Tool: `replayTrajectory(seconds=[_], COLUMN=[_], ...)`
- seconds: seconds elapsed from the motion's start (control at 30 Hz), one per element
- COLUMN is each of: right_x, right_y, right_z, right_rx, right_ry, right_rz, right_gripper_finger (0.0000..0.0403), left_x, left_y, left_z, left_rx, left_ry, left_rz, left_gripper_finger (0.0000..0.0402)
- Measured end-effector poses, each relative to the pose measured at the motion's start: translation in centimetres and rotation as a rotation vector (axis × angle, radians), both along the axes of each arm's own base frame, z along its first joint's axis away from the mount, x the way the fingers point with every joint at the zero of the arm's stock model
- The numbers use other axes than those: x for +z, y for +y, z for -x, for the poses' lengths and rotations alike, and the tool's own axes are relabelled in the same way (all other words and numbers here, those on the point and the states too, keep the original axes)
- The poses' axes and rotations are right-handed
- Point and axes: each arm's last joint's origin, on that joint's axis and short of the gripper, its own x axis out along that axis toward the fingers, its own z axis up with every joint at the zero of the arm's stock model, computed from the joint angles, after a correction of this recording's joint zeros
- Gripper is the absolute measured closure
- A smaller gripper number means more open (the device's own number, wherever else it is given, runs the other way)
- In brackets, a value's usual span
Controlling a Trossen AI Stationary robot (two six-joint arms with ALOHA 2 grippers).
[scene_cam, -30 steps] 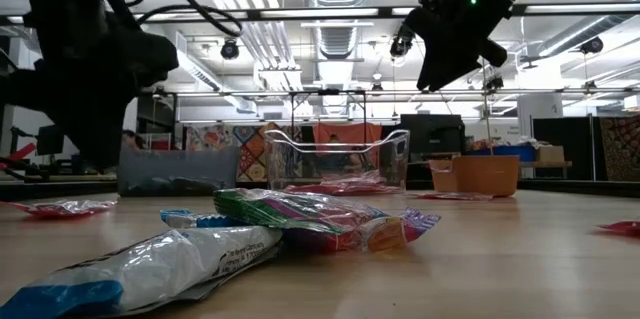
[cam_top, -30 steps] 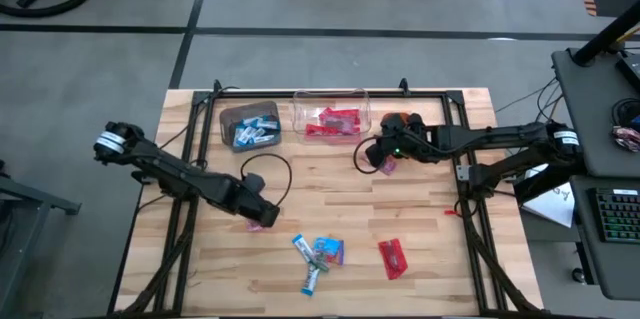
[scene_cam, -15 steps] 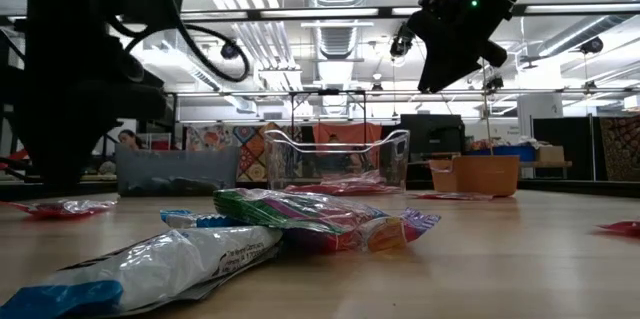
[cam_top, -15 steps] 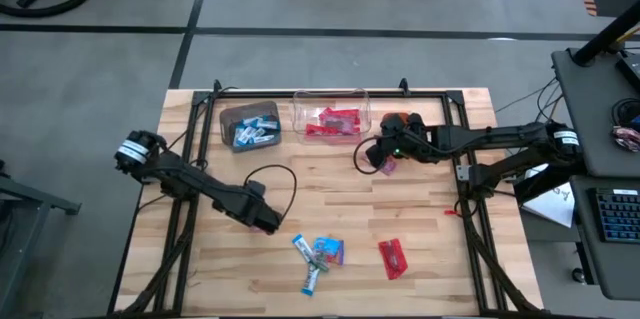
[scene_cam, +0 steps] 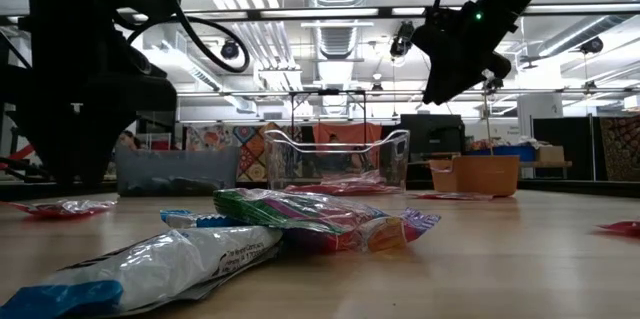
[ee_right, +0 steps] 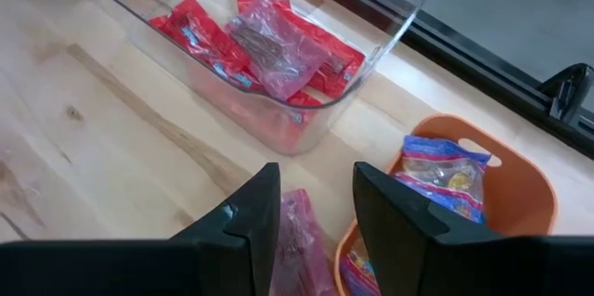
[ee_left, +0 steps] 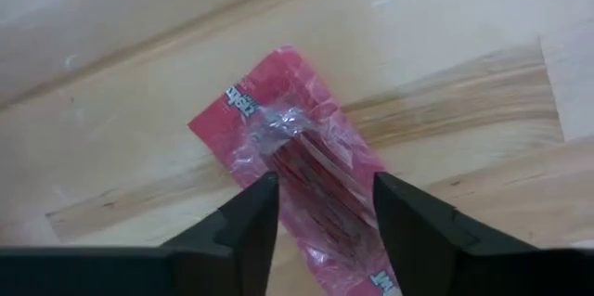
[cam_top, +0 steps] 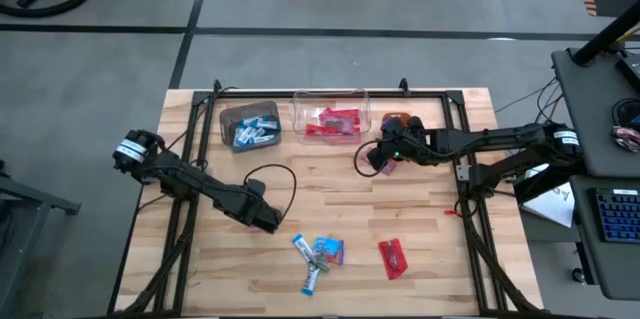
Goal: Sort candy
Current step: Put the red chocolate into the transparent bin
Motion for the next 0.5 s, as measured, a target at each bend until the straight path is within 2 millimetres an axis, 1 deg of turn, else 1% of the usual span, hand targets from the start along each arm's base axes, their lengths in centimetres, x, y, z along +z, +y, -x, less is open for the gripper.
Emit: replayTrajectory(seconds=[0.1, 0.2, 0.4, 0.5], right_x=[0.0, 0.0, 0.0, 0.0], right_y=[0.0, 0.0, 0.0, 0.0], right_z=[0.0, -0.1, -0.1, -0.1], right_rx=[0.002, 0.004, 0.007, 0.008], right_ry=[-0.006, -0.007, -0.009, -0.009], right_rz=[-0.002, -0.004, -0.005, -0.005], right_gripper_finger=[0.0273, 0.0273, 0.0273, 0.0273], left_x=[0.0, -0.4, -2.1, -2.6], left_y=[0.0, 0.1, 0.4, 0.5], left_z=[0.0, 0.0, 0.7, 1.0], left_rx=[0.004, 0.006, 0.020, 0.023], left_ry=[-0.006, -0.019, -0.045, -0.063], left_rz=[-0.008, -0.012, -0.003, -0.003], left_gripper_finger=[0.0229, 0.0226, 0.0226, 0.0232])
